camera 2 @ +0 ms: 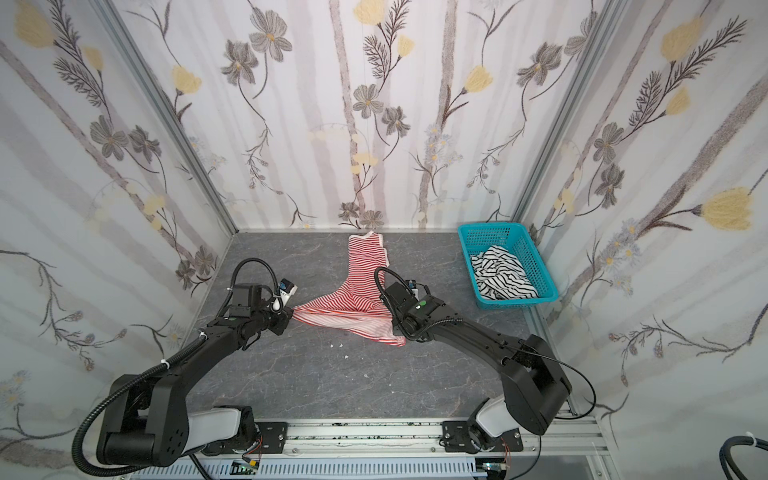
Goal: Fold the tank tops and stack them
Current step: 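Open the right gripper and lower the top flat onto the table, then grasp the top's near hem with both grippers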
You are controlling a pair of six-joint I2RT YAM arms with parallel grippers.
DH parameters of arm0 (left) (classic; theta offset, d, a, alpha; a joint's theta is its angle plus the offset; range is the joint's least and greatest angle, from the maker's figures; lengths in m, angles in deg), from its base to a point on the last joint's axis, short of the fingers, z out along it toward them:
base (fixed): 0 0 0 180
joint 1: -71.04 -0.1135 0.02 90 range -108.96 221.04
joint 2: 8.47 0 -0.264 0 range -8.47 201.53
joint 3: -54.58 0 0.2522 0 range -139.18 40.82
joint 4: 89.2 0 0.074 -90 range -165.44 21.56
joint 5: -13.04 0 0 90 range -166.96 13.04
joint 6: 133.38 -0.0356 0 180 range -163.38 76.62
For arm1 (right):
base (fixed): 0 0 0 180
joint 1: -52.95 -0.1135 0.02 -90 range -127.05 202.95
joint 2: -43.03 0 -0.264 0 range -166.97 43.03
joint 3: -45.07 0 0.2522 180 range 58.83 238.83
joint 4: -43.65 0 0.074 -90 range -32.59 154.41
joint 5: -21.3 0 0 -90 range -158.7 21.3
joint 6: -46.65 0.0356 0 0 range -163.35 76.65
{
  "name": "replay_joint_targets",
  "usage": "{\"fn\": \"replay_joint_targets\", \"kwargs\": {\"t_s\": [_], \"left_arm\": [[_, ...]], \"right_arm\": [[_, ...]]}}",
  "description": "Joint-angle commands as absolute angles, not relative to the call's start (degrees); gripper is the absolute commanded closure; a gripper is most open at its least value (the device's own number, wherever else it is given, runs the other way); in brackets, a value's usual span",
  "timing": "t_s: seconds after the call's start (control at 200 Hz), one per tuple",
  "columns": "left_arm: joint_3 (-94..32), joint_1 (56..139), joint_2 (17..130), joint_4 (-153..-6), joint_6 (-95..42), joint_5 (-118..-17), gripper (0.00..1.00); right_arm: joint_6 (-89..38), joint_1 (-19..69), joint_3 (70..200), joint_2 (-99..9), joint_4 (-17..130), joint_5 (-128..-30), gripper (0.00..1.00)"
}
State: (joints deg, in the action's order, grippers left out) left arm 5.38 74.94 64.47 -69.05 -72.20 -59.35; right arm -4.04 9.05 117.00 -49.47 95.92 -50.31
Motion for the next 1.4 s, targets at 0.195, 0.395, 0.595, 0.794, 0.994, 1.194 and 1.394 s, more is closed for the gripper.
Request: {"fn": "replay_joint_targets", "kwargs": {"t_s": [0.195,0.395,0.595,0.794,0.994,1.194,1.394], "left_arm": [[7.0,74.6,65.2,-69.1,-73.1,-63.2,1.00],[8.0,74.6,65.5,-69.1,-73.4,-62.9,1.00],[8.0,74.6,66.2,-69.1,-73.2,-63.0,1.00],[7.7,74.6,66.7,-69.1,-72.8,-62.6,1.00],[7.5,74.6,66.5,-69.1,-72.4,-62.3,1.00],[7.9,74.6,66.0,-69.0,-72.6,-62.7,1.00],[8.0,74.6,66.0,-69.1,-72.6,-62.9,1.00]], "right_arm": [[-4.9,9.1,105.8,-41.4,81.1,-62.5,0.52],[-0.2,8.5,97.4,-40.4,73.9,-68.7,0.56],[0.4,7.4,94.9,-40.5,71.4,-69.8,0.64],[0.5,7.2,95.6,-45.3,69.8,-69.4,0.57],[0.9,7.2,98.5,-51.7,69.8,-67.3,0.55],[2.4,7.8,99.3,-54.5,71.2,-64.2,0.58],[1.6,7.1,100.0,-55.1,72.5,-64.4,0.75]]}}
